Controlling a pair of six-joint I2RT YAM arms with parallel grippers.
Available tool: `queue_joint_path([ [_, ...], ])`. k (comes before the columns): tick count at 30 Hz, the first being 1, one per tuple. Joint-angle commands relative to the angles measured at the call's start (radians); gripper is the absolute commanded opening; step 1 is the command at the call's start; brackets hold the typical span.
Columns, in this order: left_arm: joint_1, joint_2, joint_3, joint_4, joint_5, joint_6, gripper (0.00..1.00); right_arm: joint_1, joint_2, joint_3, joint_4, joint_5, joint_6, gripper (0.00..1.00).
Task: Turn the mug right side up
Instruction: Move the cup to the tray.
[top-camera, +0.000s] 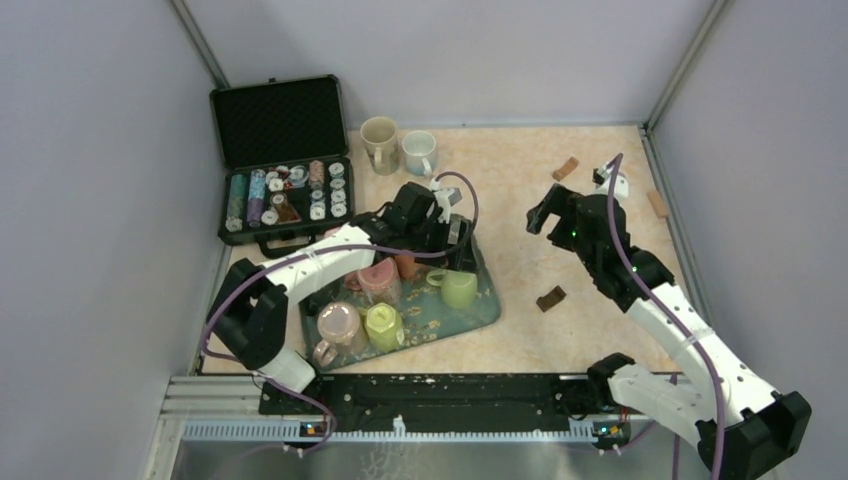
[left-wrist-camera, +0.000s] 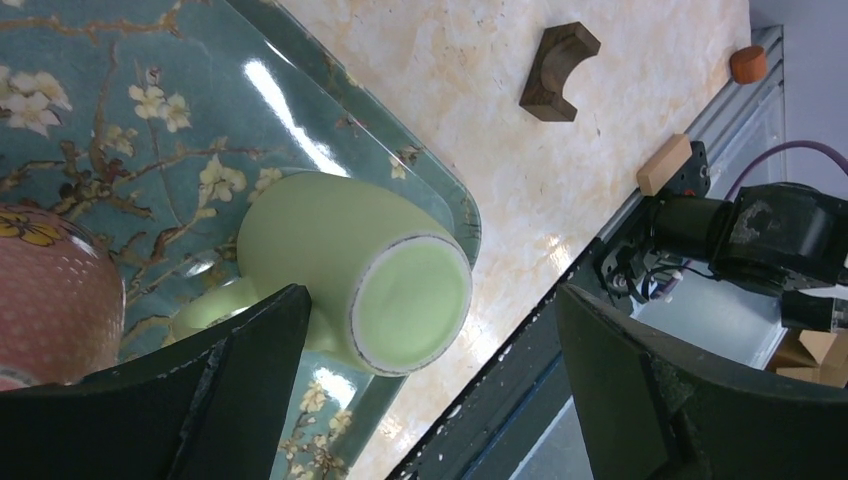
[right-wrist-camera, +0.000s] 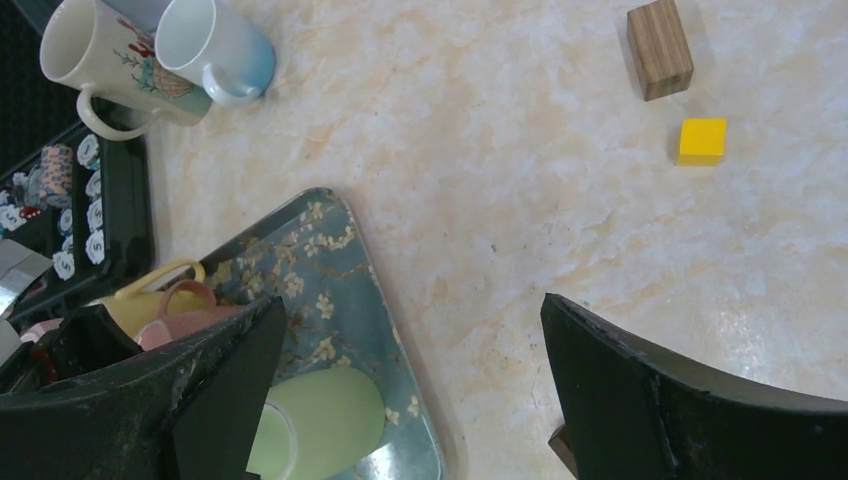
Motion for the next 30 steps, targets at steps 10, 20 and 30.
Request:
queue_joint_path([
  [10,-0.033,-0.128,-0.102,-0.01,0.039,0.024,0.98,-0.006,-0.047,-0.039,-0.014,-0.043,0.008,0.99],
  [20,-0.103,-0.179,-0.162,-0.034,0.008,0.019,0.99,-0.004,-0.085,-0.062,-0.03,-0.052,0.017,0.99],
  [30,-0.187,-0.189,-0.151,-0.134,-0.112,0.06,0.94,-0.004,-0.113,-0.084,-0.031,-0.056,0.023,0.99],
])
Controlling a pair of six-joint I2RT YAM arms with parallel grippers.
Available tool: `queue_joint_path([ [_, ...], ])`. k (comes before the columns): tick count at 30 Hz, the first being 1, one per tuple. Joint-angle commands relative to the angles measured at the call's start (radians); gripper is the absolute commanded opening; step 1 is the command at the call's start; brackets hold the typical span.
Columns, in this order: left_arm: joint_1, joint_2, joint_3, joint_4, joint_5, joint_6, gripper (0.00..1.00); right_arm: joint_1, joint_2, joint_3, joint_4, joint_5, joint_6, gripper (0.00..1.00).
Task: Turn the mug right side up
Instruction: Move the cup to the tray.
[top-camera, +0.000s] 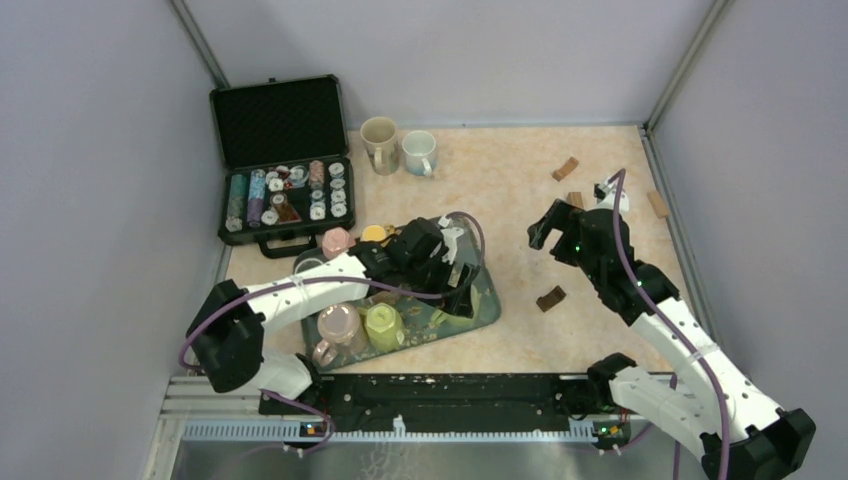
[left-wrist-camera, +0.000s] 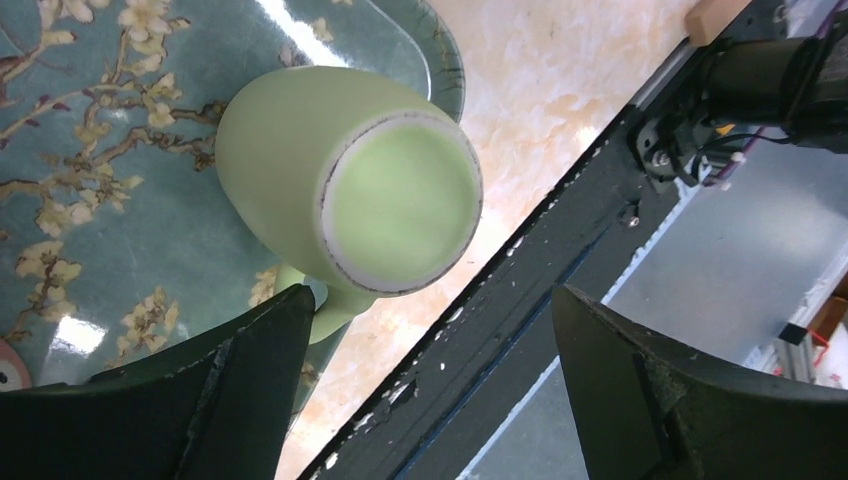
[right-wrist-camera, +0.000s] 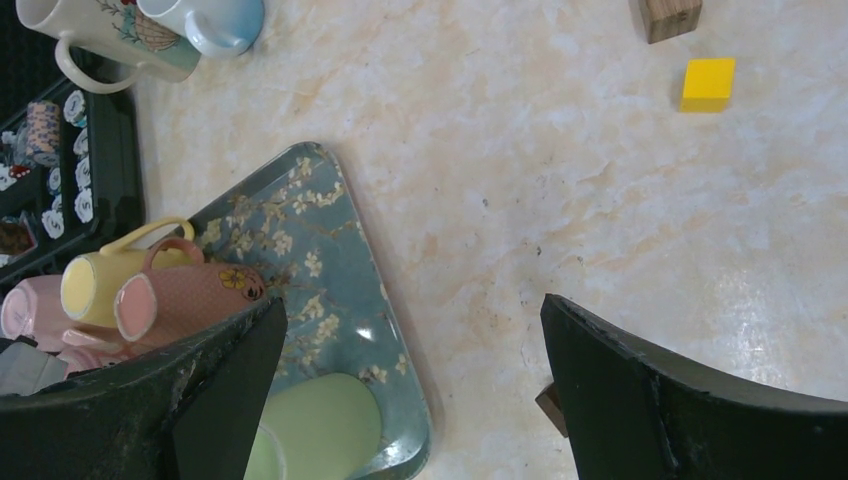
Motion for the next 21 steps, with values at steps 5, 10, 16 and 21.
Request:
queue_joint_path([
  [5,-0.069,-0.007,0.028,-0.102,-0.14,0.086,0.77,-0.003,-0.034,-0.009,0.022,-0.006,0.01,0.99],
  [10,-0.114,0.034,0.056,-0.136,-0.217,0.119,0.57,-0.005,-0.044,-0.017,0.03,-0.006,0.011,0.99],
  [16,-0.159,0.098,0.08,-0.153,-0.304,0.126,0.53,-0.004,-0.052,-0.034,0.048,-0.015,0.008,0.99],
  [21,-0.177,0.122,0.08,-0.145,-0.36,0.119,0.5,-0.005,-0.056,-0.045,0.06,-0.018,0.006,0.99],
])
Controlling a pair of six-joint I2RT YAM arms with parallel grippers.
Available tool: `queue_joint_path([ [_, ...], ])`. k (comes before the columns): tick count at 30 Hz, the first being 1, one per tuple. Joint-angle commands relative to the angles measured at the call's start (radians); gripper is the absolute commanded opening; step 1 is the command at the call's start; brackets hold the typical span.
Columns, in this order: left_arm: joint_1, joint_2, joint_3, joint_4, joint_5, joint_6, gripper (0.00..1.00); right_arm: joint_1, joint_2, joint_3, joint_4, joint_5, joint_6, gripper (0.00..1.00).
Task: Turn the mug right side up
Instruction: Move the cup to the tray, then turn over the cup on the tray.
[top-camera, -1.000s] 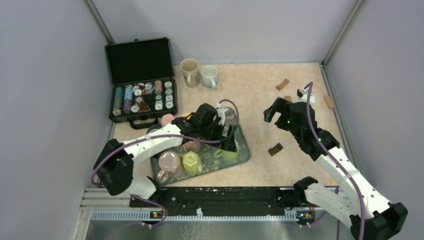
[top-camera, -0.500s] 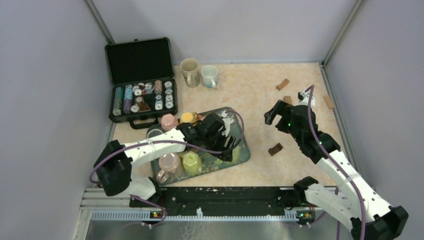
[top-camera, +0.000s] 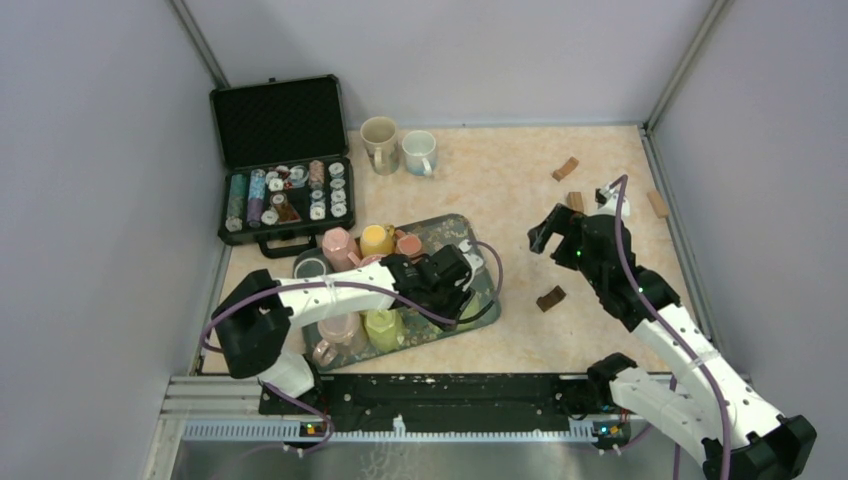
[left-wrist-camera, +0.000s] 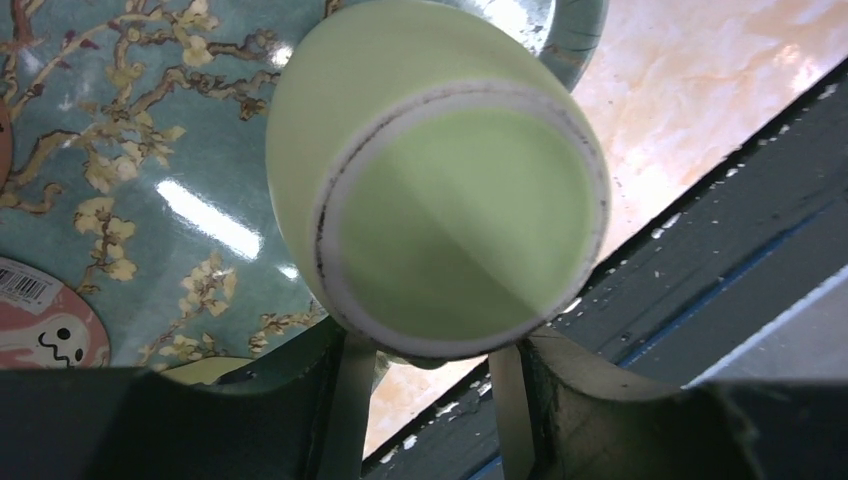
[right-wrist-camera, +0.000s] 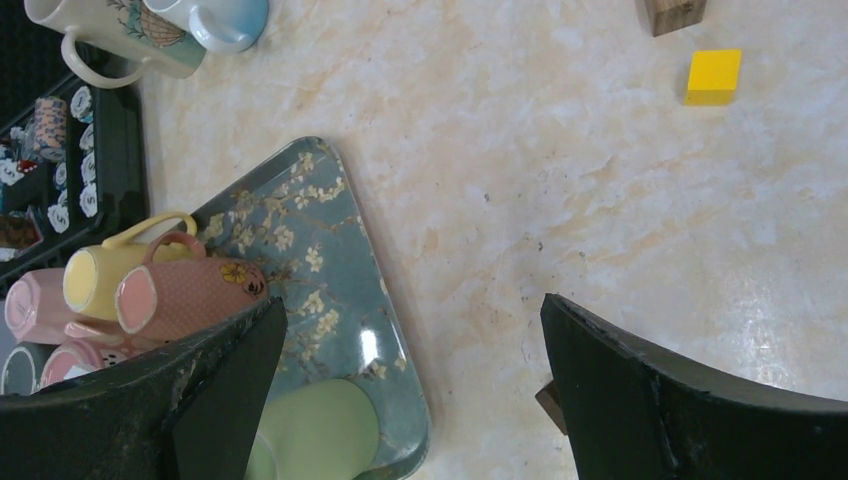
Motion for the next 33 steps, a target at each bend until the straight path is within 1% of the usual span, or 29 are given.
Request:
queue_joint_path([
  [1,-0.014,0.013,0.037,0.0,-0.073,0.009,0.49,-0.004,-0.019,-0.01,0.049,-0.012,0.002,0.99],
  [3,-0.017,0.021,0.041,0.001,-0.074,0.009,0.47,-0.004,-0.019,-0.017,0.056,-0.017,0.002,0.99],
  [4,-0.017,0.026,0.043,0.002,-0.104,0.009,0.45,-0.005,-0.019,-0.02,0.059,-0.017,0.003,0.99],
  [7,-0.017,0.029,0.05,0.006,-0.12,0.009,0.4,-0.005,-0.018,-0.024,0.064,-0.016,0.003,0.99],
  [10,-0.017,0.034,0.052,0.01,-0.124,0.015,0.37,-0.005,-0.016,-0.027,0.067,-0.018,0.002,0.99],
  [12,-0.017,0.038,0.052,0.01,-0.132,0.015,0.32,-0.005,-0.013,-0.027,0.068,-0.02,0.002,0.99],
  [15,-0.018,0.034,0.048,0.012,-0.148,0.018,0.23,-0.004,-0.014,-0.028,0.07,-0.022,0.002,0.99],
  [20,-0.017,0.007,0.046,0.023,-0.195,0.015,0.01,-0.005,-0.02,-0.028,0.087,-0.037,-0.003,0.99],
  [21,-0.018,-0.001,0.048,0.027,-0.207,0.016,0.0,-0.004,-0.023,-0.03,0.093,-0.041,-0.005,0.99],
  [28,-0.016,-0.097,0.07,0.105,-0.23,0.036,0.0,-0.005,-0.045,-0.04,0.159,-0.086,-0.005,0.99],
  [33,0.017,-0.146,0.102,0.161,-0.199,0.043,0.0,-0.004,-0.061,-0.044,0.203,-0.127,-0.005,0.99],
])
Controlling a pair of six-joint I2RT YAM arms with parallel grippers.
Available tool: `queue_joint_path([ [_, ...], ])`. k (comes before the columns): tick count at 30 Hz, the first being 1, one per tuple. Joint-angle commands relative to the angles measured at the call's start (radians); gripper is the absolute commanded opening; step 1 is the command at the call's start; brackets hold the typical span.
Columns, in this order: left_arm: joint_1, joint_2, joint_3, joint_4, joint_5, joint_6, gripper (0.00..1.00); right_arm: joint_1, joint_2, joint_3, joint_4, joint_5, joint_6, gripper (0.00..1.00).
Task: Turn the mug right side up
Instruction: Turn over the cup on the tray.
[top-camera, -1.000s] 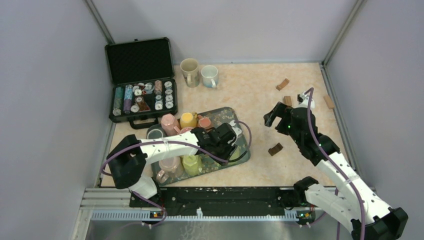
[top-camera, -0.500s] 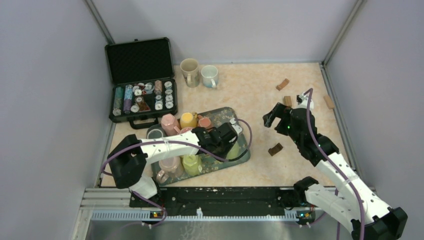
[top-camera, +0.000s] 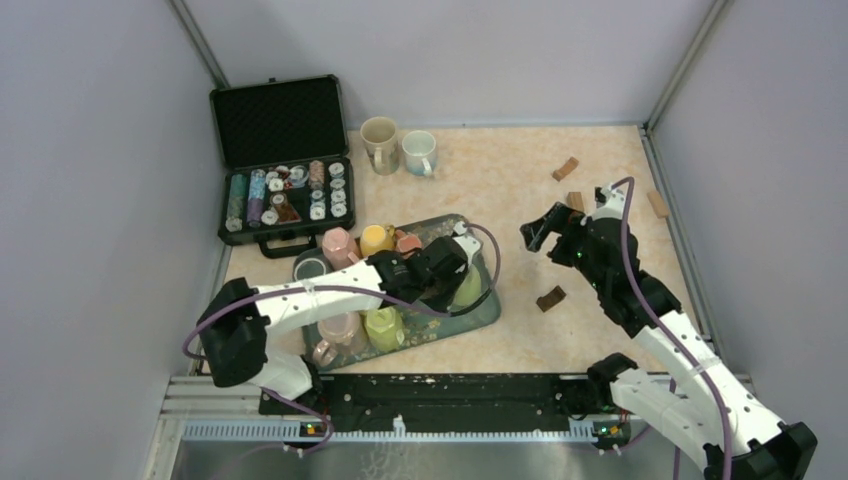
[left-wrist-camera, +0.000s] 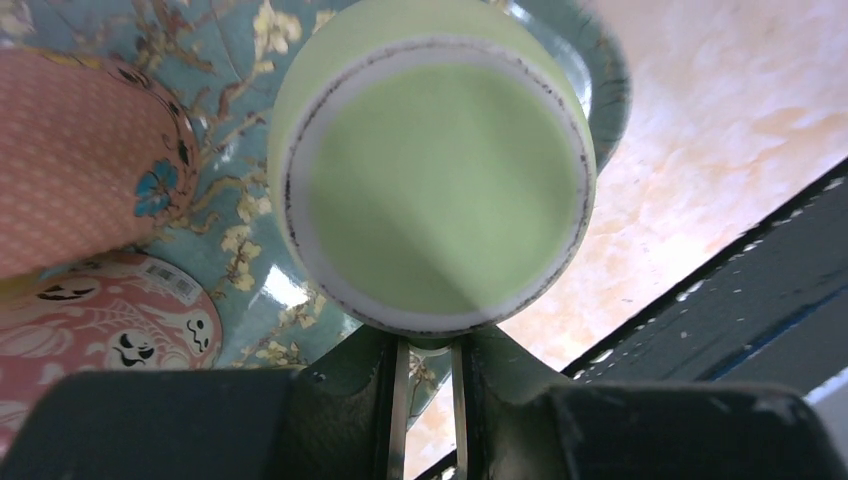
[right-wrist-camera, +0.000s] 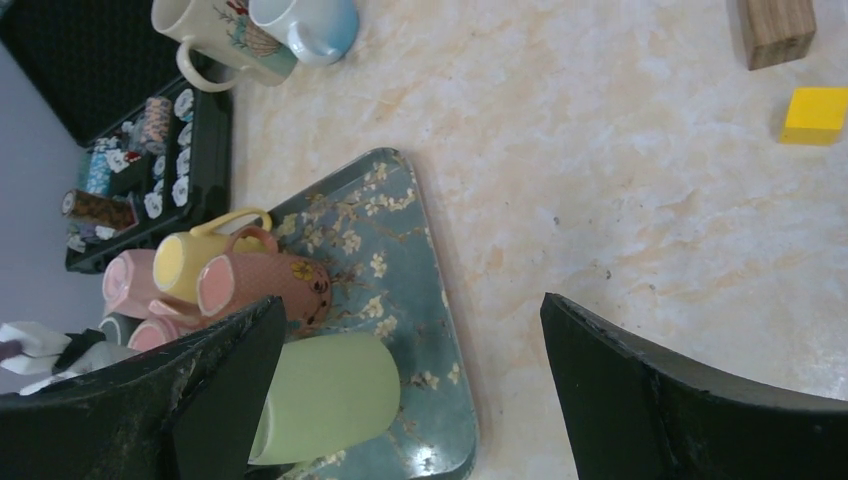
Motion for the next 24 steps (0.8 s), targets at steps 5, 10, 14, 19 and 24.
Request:
queue_joint_path([
  [5,0.117,-0.103,0.143,0.199,0.055,0.045,0.0,-0.006,-0.031,0.003,0.144,-0.093,-0.014,0.99],
  [10,0.247,-0.089,0.236,0.255,0.195,0.051,0.0,-0.004,-0.027,0.016,0.25,-0.215,-0.043,0.99],
  [14,0.322,-0.069,0.311,0.285,0.273,0.054,0.0,-0.005,0.023,0.036,0.33,-0.33,-0.072,0.99],
  [19,0.397,-0.052,0.371,0.369,0.39,0.025,0.0,-0.006,0.154,0.092,0.421,-0.474,-0.101,0.99],
  [24,0.438,-0.03,0.422,0.448,0.493,-0.028,0.0,-0.034,0.287,0.137,0.587,-0.63,-0.056,0.99],
])
